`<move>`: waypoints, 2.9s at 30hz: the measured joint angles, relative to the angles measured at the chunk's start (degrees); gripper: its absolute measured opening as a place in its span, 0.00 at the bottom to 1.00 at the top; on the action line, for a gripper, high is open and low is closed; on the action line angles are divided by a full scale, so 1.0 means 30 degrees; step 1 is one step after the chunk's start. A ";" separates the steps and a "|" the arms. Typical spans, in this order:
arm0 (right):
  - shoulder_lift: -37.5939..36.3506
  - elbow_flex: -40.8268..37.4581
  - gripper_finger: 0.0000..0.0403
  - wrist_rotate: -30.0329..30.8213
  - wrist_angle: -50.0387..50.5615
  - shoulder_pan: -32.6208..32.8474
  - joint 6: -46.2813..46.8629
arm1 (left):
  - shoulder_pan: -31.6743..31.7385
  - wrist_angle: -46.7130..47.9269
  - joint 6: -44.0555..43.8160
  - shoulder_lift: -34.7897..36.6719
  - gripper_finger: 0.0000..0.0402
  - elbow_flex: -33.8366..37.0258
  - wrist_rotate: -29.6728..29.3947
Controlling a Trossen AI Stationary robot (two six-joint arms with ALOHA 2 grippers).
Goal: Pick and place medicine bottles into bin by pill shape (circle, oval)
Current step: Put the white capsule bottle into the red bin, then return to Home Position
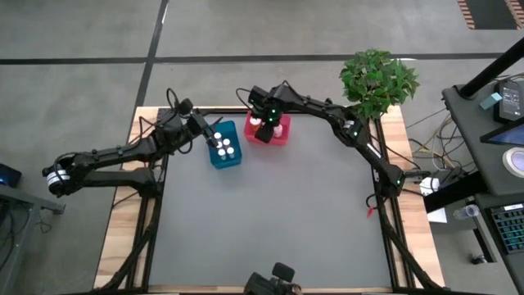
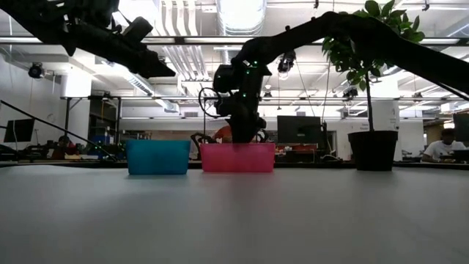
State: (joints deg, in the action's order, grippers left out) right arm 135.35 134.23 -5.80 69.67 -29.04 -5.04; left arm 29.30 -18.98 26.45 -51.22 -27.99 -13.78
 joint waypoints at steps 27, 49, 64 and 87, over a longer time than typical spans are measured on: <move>-0.3931 -0.0711 0.45 -0.0019 -0.0245 0.1972 -0.1084 | -0.0007 0.0095 -0.0061 -0.0004 0.35 0.0080 0.0015; -1.8741 -2.1367 0.34 0.1605 -1.6993 0.5557 -0.2111 | -0.0216 -0.0010 -0.2298 -0.0002 0.35 0.0019 0.4741; -2.7939 -3.1797 0.33 0.1922 -2.4948 0.5982 -0.4532 | -0.3675 0.0525 -0.4162 0.1551 0.35 0.0052 0.5248; -3.6968 -3.7441 0.33 -0.0351 -2.4981 0.5974 -0.4647 | -0.4313 0.1912 -0.4217 0.7566 0.35 0.3322 0.5191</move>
State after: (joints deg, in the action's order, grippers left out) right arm 24.45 21.91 -6.86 -5.27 -11.11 -18.98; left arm 16.36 -13.25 13.80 -28.53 -18.02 1.79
